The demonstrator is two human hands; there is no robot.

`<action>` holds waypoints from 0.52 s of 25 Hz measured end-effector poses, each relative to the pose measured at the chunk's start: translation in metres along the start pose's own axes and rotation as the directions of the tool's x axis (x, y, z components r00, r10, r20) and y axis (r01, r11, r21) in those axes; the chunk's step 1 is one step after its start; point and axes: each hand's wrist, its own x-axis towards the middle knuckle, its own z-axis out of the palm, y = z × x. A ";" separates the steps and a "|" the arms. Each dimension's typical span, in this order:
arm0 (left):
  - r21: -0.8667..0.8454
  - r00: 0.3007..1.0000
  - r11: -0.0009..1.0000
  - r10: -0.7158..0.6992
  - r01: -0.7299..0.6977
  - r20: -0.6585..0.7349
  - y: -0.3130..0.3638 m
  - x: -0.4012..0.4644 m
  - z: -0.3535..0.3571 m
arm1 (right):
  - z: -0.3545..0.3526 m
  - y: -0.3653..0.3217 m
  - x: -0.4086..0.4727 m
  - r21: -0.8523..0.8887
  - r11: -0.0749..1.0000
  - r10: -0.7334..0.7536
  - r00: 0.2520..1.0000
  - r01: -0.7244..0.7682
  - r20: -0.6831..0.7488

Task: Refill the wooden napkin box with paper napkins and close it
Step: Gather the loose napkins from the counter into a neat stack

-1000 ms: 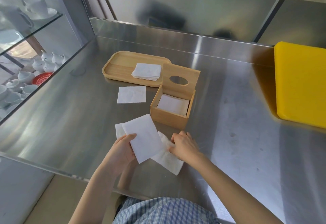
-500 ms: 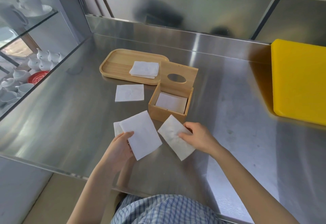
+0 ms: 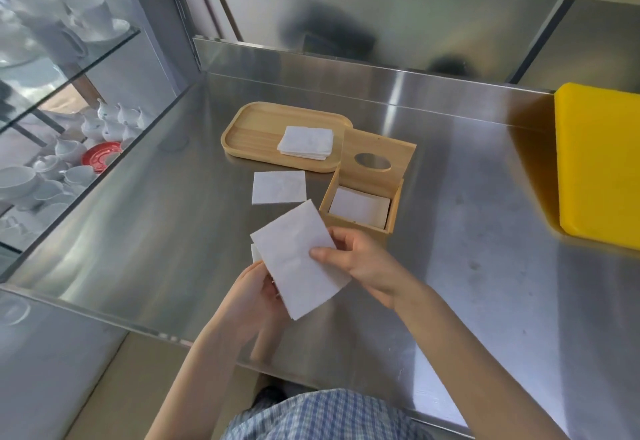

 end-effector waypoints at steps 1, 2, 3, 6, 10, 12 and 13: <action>-0.023 1.000 1.000 -0.015 0.015 -0.007 0.002 0.000 -0.004 | 0.008 0.004 0.005 -0.022 1.000 0.019 0.999 -0.020 -0.037; -0.005 1.000 1.000 -0.019 0.019 0.015 0.011 -0.017 0.002 | 0.015 0.008 0.010 -0.048 0.998 0.032 0.997 -0.036 -0.070; 0.009 0.999 1.000 -0.027 0.027 0.021 0.022 -0.036 0.018 | 0.021 0.010 0.013 -0.070 0.996 0.041 0.995 -0.047 -0.095; 0.052 0.999 0.998 0.037 -0.038 0.018 0.029 -0.063 0.019 | 0.035 0.014 0.022 -0.162 0.986 0.026 0.989 -0.050 -0.147; 0.033 0.998 0.998 0.046 -0.048 0.053 0.040 -0.070 0.007 | 0.051 0.016 0.033 -0.239 0.970 -0.004 0.980 -0.044 -0.199; 0.033 0.996 0.999 0.019 -0.022 0.083 0.044 -0.068 -0.001 | 0.059 0.017 0.039 -0.272 0.962 -0.019 0.977 -0.041 -0.215; 0.046 0.996 0.999 0.015 -0.019 0.092 0.046 -0.068 -0.005 | 0.062 0.018 0.042 -0.294 0.955 -0.031 0.975 -0.036 -0.219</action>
